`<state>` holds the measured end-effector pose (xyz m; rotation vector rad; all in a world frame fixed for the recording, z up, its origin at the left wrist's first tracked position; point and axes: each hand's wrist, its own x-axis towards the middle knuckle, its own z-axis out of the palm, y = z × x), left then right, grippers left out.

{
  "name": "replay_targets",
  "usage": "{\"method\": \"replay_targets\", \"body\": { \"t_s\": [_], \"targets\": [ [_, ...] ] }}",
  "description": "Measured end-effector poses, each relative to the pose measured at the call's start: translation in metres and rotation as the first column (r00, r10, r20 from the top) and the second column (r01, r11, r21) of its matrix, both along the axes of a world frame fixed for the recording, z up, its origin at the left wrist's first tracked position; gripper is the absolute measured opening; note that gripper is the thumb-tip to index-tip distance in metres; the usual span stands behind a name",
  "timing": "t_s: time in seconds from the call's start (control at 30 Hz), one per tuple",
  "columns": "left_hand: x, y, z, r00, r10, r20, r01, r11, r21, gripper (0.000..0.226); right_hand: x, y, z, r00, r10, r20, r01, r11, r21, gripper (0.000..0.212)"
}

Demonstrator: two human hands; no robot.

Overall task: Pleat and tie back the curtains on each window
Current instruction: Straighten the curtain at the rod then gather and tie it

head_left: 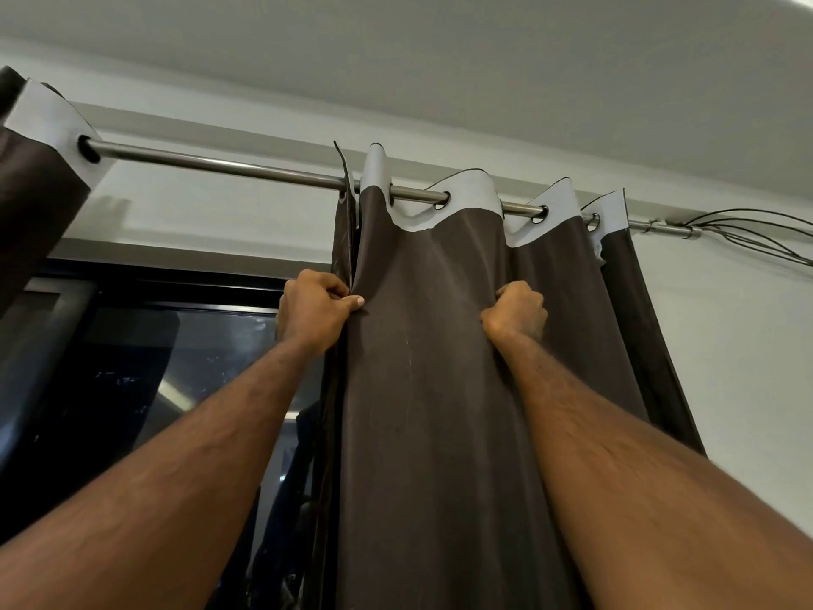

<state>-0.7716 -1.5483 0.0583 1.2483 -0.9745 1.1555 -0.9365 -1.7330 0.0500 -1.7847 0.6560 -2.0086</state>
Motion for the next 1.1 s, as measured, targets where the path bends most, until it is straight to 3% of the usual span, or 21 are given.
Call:
{"method": "replay_targets", "body": {
  "t_s": [0.1,0.23,0.33,0.4,0.47,0.53,0.63,0.87,1.1],
  "targets": [
    [0.002,0.002,0.001,1.0,-0.01,-0.013,0.01,1.0,-0.01,0.018,0.007,0.001,-0.004,0.992,0.11,0.056,-0.105,0.991,-0.081,0.038],
    [0.002,0.007,-0.001,0.999,-0.042,-0.018,0.042,0.999,-0.008,0.023,0.011,0.007,-0.012,0.965,0.165,0.203,-0.176,0.984,0.038,0.035],
    [0.008,0.011,0.0,0.994,-0.109,-0.026,0.108,0.994,-0.01,0.033,0.028,0.029,-0.013,0.973,0.173,0.154,-0.173,0.985,-0.017,0.03],
    [0.01,0.013,0.0,0.987,-0.155,-0.04,0.154,0.988,-0.022,0.029,0.051,0.054,-0.007,0.96,0.27,0.074,-0.253,0.951,-0.177,0.024],
    [0.012,0.01,0.0,0.98,-0.196,-0.04,0.195,0.98,-0.029,0.022,0.073,0.079,0.0,0.91,0.399,-0.112,-0.413,0.856,-0.311,0.016],
    [0.01,0.006,-0.003,0.973,-0.23,-0.029,0.23,0.973,-0.024,0.016,0.082,0.092,0.007,0.827,0.506,-0.245,-0.562,0.757,-0.334,0.018],
    [0.005,0.003,-0.002,0.969,-0.246,-0.001,0.246,0.969,0.0,0.014,0.083,0.079,0.017,0.728,0.637,-0.253,-0.685,0.666,-0.295,0.036],
    [0.001,-0.008,-0.001,0.967,-0.255,-0.014,0.255,0.967,-0.009,0.017,0.077,0.058,0.01,0.713,0.672,-0.199,-0.7,0.665,-0.262,0.038],
    [-0.013,-0.013,-0.008,0.924,-0.381,-0.044,0.38,0.925,-0.016,0.012,0.081,0.063,0.001,0.685,0.713,-0.148,-0.726,0.65,-0.227,0.03]
  ]
}}
